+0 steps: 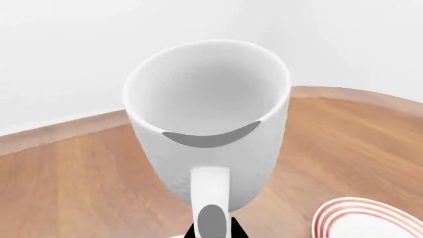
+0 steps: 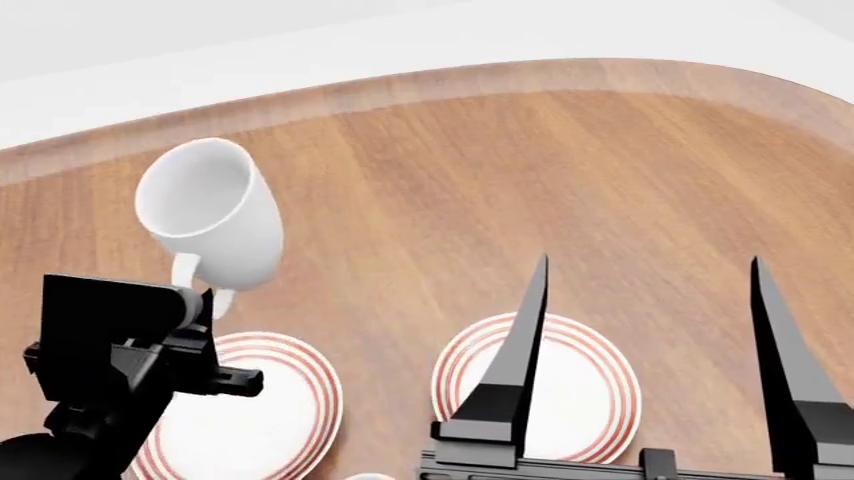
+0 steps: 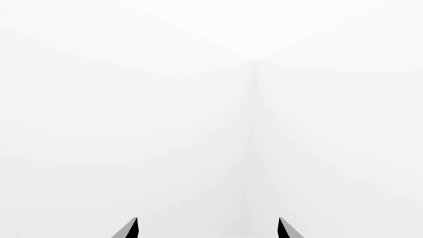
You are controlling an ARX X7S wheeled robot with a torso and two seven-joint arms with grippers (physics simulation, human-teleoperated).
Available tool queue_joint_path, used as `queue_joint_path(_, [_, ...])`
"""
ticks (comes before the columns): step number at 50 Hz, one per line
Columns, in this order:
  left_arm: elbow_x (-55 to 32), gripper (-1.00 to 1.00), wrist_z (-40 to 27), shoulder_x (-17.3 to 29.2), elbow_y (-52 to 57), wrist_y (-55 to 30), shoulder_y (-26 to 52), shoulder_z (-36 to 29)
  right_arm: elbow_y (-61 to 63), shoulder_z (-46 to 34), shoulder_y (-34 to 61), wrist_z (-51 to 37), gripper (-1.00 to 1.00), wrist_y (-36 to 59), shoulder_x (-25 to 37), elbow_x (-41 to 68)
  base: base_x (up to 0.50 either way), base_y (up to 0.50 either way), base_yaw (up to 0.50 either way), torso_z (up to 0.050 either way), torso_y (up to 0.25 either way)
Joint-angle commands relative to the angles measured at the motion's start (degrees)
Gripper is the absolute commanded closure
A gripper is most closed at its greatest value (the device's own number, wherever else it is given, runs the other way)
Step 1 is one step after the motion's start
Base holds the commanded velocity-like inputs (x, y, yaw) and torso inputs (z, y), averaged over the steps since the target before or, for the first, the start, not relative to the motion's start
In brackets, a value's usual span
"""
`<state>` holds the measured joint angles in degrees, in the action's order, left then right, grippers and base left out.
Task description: Put the white mug on the left plate.
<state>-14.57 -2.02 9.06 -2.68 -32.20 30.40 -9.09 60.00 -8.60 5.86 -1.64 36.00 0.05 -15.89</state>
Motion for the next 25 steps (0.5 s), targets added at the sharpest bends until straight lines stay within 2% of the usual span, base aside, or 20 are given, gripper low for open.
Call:
queue_joint_path(1, [-0.1,1.00,-0.6,-0.5,-7.9,4.3,2.2,1.6,0.0,0.0,0.2,0.0,-1.00,0.0,0.0,0.3,0.00,0.00,0.00,0.000,0.000])
queue_joint_path(3, [-0.3,1.00,-0.9,-0.3,-7.8,3.3,2.9,1.6,0.0,0.0,0.2,0.0,-1.00,0.0,0.0,0.3,0.00,0.00,0.00,0.000,0.000])
queue_joint_path(7, [0.1,1.00,-0.3,-0.5,-11.3,6.6,2.6,1.4,0.0,-0.3,0.3,-0.1,-1.00,0.1,0.0,0.2,0.00,0.00,0.00,0.000,0.000])
queue_joint_path(8, [-0.4,1.00,-0.9,-0.3,-8.9,4.1,2.6,1.5,0.0,-0.4,0.3,-0.2,-1.00,0.1,0.0,0.2,0.00,0.00,0.00,0.000,0.000])
queue_joint_path(13, [-0.5,1.00,-0.9,-0.2,-9.3,4.4,2.1,1.3,0.0,-0.4,0.2,-0.2,-1.00,0.1,0.0,0.3,0.00,0.00,0.00,0.000,0.000])
queue_joint_path(16, [0.2,1.00,-0.1,-0.6,-13.8,8.7,1.8,0.8,0.0,-0.2,0.1,-0.3,-1.00,0.0,0.0,0.5,0.00,0.00,0.00,0.000,0.000])
queue_joint_path(17, [-0.4,1.00,-0.7,-0.2,-10.9,5.4,2.1,1.0,0.0,-0.2,0.1,-0.3,-1.00,0.0,0.0,0.5,0.00,0.00,0.00,0.000,0.000])
queue_joint_path(18, [0.2,1.00,-0.3,-0.5,-13.7,8.5,1.6,0.8,0.0,-0.2,0.2,-0.2,-1.00,0.1,0.0,0.6,0.00,0.00,0.00,0.000,0.000])
queue_joint_path(23, [0.4,1.00,-1.2,-0.1,-12.8,6.5,1.8,0.3,0.0,0.1,-0.1,-0.3,-1.00,-0.1,0.0,0.9,0.00,0.00,0.00,0.000,0.000])
queue_joint_path(25, [1.4,1.00,-0.8,-0.5,-16.6,10.7,1.2,-0.2,0.0,0.1,0.0,-0.3,-1.00,-0.2,0.0,0.9,0.00,0.00,0.00,0.000,0.000])
